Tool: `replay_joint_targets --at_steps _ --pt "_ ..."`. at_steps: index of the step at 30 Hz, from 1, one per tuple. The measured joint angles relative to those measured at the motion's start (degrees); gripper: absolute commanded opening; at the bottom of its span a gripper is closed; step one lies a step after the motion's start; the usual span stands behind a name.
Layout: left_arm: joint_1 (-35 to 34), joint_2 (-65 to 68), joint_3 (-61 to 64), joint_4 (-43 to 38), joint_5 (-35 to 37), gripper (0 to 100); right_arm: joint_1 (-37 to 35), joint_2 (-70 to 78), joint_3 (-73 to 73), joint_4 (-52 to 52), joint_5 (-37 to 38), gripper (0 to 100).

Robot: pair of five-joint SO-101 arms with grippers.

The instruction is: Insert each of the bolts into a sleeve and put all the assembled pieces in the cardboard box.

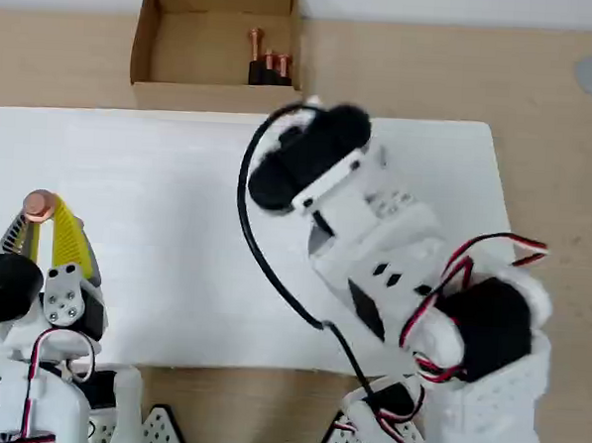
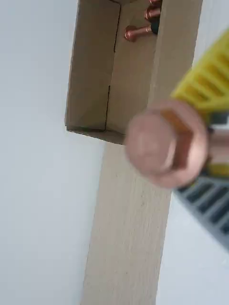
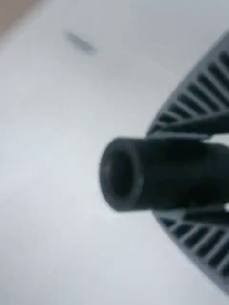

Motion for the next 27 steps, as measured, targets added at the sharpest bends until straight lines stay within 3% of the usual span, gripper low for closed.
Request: replay_joint_targets --at_steps 3,6,10,13,18,27 --pt "0.0 0.0 0.0 0.0 0.0 1 0.0 -4.3 9.1 -3.7 -1.5 1.0" --pt "0.0 0.1 0.8 0.0 0.0 1 -1.9 -8.7 16.9 -10.2 -7.6 1.0" --pt "0.0 0.1 1.0 0.0 0.4 1 -9.3 -14.9 28.0 -20.3 -14.8 1.0" --pt "0.0 0.1 1.0 -1.6 5.0 1 -15.4 -19.0 37.6 -28.9 -17.8 1.0" --pt "0.0 0.1 0.5 -6.4 12.0 1 -20.0 -25.1 50.6 -45.3 -18.9 1.0" --pt "0.4 0.1 0.5 -10.7 15.9 1 -20.5 -28.9 66.2 -68.5 -18.9 1.0"
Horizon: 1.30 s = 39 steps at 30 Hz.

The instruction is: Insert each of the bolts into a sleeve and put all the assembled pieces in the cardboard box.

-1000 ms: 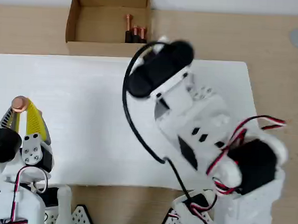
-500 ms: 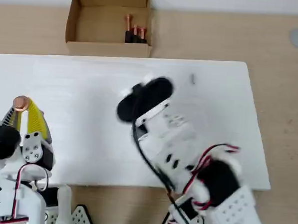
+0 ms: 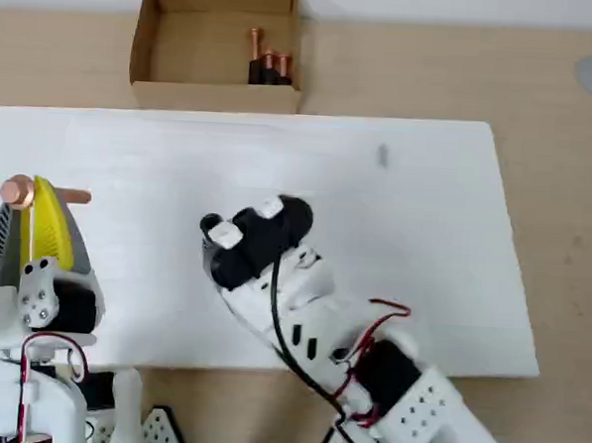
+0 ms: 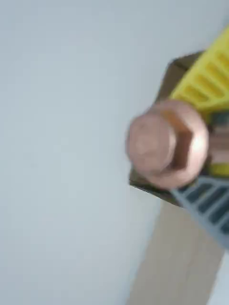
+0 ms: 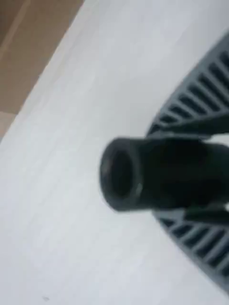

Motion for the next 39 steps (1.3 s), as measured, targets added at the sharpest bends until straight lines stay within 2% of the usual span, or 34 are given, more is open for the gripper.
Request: replay_joint_targets --at_steps 8,14,22,29,34,39 --pt "12.5 0.0 0.3 -6.5 0.0 1 0.0 0.0 12.3 -22.4 0.0 1.0" --pt "20.1 0.0 1.2 -7.9 -6.5 1 -0.3 0.0 13.8 -31.3 -0.3 1.0" --pt "30.2 0.1 4.9 -8.1 -8.4 1 -0.2 0.0 14.0 -32.6 -4.7 1.0" --pt "31.3 0.0 8.4 -8.1 -8.5 1 -0.2 0.0 14.0 -32.6 -4.7 1.0" --pt "31.3 0.2 9.4 -8.2 -12.7 1 -0.4 0.0 14.0 -32.6 -4.7 0.9" --pt "31.3 0.1 10.0 -8.2 -13.6 1 -0.4 0.0 14.0 -32.6 -4.7 0.9"
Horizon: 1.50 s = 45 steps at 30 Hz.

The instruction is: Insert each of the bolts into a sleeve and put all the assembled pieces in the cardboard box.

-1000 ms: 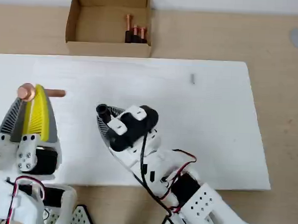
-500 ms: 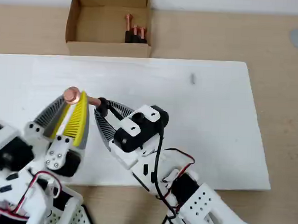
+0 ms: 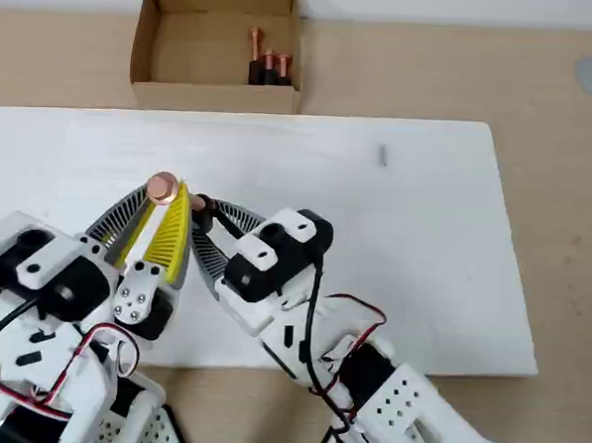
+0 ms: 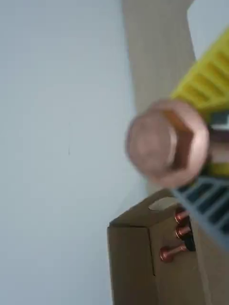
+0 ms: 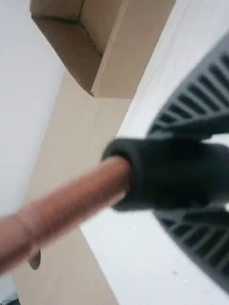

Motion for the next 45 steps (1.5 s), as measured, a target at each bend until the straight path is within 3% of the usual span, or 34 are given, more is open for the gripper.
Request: replay_joint_targets --at_steps 14,18,45 --pt "0.2 -0.1 5.6 -5.4 -0.2 2 0.3 0.1 0.2 0.1 0.0 0.9" --pt "0.2 -0.2 5.9 -5.4 -0.2 10 0.3 0.2 0.2 0.1 0.0 0.9" --pt "-0.8 0.7 7.4 -5.2 -0.2 14 0.1 0.1 0.1 0.1 0.0 0.9"
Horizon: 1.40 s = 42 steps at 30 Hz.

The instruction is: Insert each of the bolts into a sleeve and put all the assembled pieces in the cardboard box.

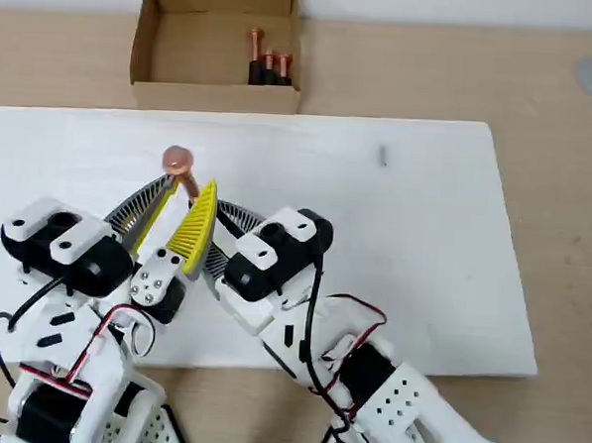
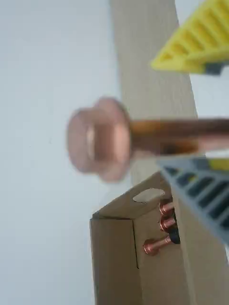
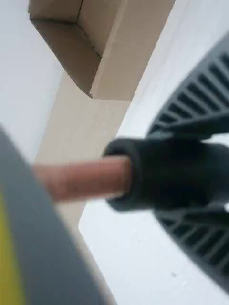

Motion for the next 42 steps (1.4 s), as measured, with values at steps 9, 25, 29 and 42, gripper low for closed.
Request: replay_joint_targets --at_steps 9,25,29,42 --pt "0.0 9.1 -3.3 0.0 0.0 14 0.0 0.1 0.1 0.0 -0.1 0.9" --pt "-6.4 11.5 -22.4 21.4 1.9 13 4.7 5.4 -7.2 5.8 -0.1 0.9" --pt "-11.7 11.4 -24.9 28.9 2.5 8 8.4 15.9 -18.9 6.4 -0.1 0.9" --pt "-20.5 4.5 -27.3 36.1 2.5 3 13.2 57.3 -61.5 6.4 4.0 0.9"
